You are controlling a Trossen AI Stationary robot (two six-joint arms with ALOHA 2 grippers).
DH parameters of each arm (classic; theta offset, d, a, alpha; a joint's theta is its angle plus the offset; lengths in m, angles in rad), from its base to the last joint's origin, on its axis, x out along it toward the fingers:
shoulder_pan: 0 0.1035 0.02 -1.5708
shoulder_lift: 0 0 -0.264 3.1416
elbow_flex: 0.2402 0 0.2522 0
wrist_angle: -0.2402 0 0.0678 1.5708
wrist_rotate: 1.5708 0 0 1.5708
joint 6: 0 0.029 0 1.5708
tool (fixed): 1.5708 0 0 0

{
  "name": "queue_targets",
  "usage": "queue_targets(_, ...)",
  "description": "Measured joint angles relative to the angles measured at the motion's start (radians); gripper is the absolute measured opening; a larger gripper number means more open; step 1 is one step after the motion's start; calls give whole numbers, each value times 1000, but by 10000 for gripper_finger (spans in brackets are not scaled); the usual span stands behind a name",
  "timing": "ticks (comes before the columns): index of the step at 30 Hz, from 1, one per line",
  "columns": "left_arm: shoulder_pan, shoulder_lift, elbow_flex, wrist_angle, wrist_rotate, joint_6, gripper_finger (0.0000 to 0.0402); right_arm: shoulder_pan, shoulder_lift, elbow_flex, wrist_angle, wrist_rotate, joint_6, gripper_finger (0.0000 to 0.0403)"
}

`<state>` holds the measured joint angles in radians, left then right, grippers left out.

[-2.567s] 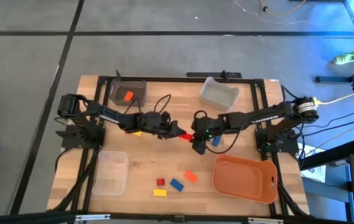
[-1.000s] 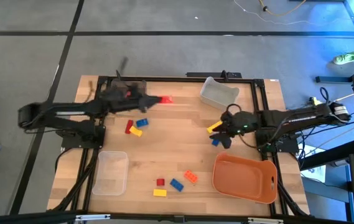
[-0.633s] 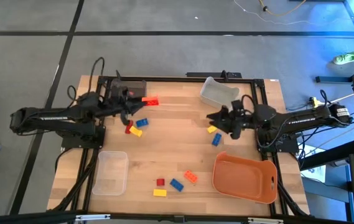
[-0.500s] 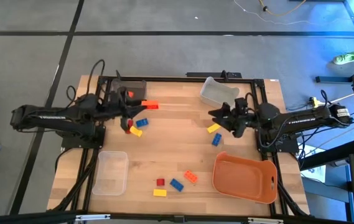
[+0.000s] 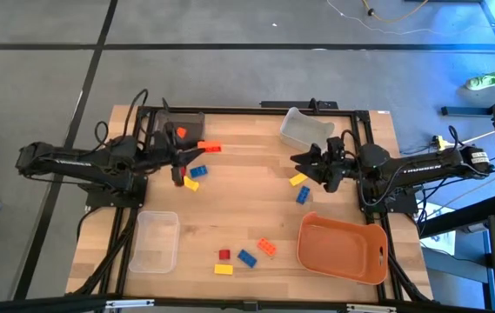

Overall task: Sort & place blocks by color
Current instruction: Put the top orange gamepiece into the black bin

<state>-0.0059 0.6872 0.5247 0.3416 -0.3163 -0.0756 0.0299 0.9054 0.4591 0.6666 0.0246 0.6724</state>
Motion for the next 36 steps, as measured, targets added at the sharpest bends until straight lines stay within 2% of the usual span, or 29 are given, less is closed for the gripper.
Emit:
queue_targets(3,12,0,8,-44,-104,-123,83,0,0,0,0,0,0,251)
queue_targets(5,50,2,49,-145,-188,-167,83,0,0,0,0,4,0,251)
queue_targets(8,156,18,162,-375,-259,-219,83,0,0,0,0,8,0,251)
queue_targets(11,321,65,306,-664,-252,-236,83,0,0,0,0,8,4,251)
queue_targets(13,449,119,391,-818,-209,-236,83,0,0,0,0,8,5,251)
queue_targets(16,646,211,462,-998,-73,-232,83,0,0,0,0,8,6,251)
queue_targets(19,811,307,472,-1076,103,-231,83,0,0,0,-4,9,8,251)
queue_targets(22,911,420,456,-1092,235,-215,83,0,0,0,-6,9,29,251)
queue_targets(28,938,657,450,-1073,316,-212,83,0,0,0,-15,11,30,251)
queue_targets(33,932,757,451,-1035,311,-206,86,0,0,0,-18,11,30,251)
queue_targets(36,930,775,451,-1026,311,-197,99,0,0,0,-17,11,29,251)
